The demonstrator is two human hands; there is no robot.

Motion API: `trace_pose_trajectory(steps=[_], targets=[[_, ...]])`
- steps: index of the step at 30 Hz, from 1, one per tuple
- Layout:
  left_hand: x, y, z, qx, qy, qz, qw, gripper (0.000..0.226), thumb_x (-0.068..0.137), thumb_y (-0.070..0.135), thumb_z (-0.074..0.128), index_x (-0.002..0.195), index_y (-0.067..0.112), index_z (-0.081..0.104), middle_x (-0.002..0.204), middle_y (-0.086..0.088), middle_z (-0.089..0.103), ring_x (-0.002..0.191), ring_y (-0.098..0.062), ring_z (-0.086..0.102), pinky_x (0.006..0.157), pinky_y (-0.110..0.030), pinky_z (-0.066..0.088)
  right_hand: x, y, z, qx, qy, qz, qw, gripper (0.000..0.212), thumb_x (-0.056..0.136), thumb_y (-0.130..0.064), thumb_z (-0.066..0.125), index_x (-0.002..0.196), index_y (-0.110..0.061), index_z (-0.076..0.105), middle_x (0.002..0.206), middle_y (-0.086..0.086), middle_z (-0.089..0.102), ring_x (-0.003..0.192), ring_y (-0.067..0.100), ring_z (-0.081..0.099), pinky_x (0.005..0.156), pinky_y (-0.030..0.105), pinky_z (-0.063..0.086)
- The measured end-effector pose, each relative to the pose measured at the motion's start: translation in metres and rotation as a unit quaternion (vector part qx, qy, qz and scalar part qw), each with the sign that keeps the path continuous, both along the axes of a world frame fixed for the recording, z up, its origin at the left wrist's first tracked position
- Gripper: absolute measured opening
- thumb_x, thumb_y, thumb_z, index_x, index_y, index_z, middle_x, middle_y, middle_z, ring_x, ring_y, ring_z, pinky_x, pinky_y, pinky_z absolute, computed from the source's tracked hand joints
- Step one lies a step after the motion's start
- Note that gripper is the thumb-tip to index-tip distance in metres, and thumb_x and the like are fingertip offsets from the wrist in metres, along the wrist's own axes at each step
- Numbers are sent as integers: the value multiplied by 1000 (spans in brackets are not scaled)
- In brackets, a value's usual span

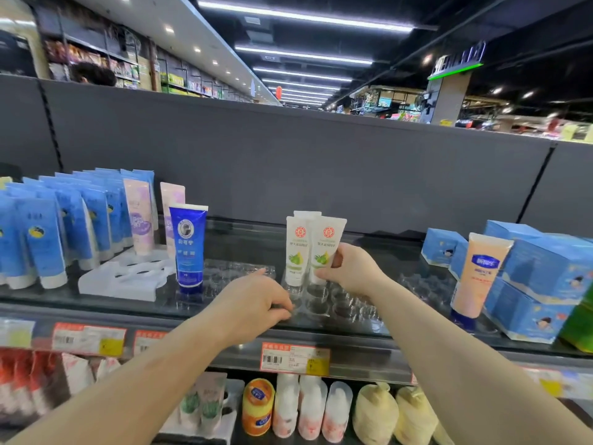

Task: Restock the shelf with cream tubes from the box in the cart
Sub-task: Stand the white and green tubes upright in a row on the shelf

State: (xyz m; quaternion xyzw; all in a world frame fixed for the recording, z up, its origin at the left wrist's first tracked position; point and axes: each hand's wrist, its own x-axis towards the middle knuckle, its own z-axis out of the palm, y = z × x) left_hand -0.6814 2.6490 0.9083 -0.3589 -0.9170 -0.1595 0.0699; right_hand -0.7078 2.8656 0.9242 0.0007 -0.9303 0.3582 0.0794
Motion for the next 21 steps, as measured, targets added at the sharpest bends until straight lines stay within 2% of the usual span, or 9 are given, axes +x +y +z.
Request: trace_pose_trajectory(steps=[2, 4, 7, 12, 16, 21], targets=[[0, 0, -3, 15, -2, 8, 1000, 20, 93, 34, 58, 106, 31, 72, 110, 14, 70, 104, 0, 60, 116, -36, 30, -1, 3, 0, 5, -7, 11, 1000, 25, 85, -23, 73, 106, -28, 60, 99, -14, 65, 83, -2, 59, 63, 14, 42], [1, 0, -4, 19, -6, 15, 1000, 20, 93, 34, 59, 107, 31, 72, 108, 14, 70, 102, -1, 60, 109, -37, 40, -1, 4, 0, 11, -13, 15, 1000, 28, 86, -22, 72, 111, -25, 61, 107, -11, 67, 86, 1, 60, 70, 16, 44], [4, 0, -4, 23, -5, 22, 999, 21, 93, 33, 58, 109, 31, 71, 105, 15, 70, 99, -1, 60, 107, -35, 41, -1, 2, 0, 33, -24, 25, 999, 32, 88, -20, 70, 119, -21, 61, 118, -6, 66, 97, 10, 61, 85, 24, 46], [10, 2, -1, 26, 5, 32, 999, 23, 95, 31, 56, 113, 30, 71, 107, 13, 69, 101, -3, 58, 100, -30, 46, -6, 3, 10, 81, -59, 47, 994, 38, 88, -23, 69, 125, -18, 61, 125, -3, 65, 105, 16, 64, 84, 24, 50], [14, 5, -1, 35, 10, 34, 999, 24, 96, 31, 55, 114, 29, 70, 108, 13, 69, 101, -4, 58, 97, -27, 46, -11, 6, 16, 96, -93, 49, 990, 41, 86, -27, 72, 124, -18, 62, 122, -3, 66, 104, 17, 64, 95, 37, 52], [16, 5, -4, 46, 17, 36, 998, 24, 96, 31, 55, 113, 30, 70, 107, 14, 69, 100, -2, 59, 107, -25, 36, -18, 8, 19, 123, -117, 59, 984, 41, 86, -31, 71, 124, -19, 62, 122, -4, 66, 107, 17, 63, 97, 37, 50]])
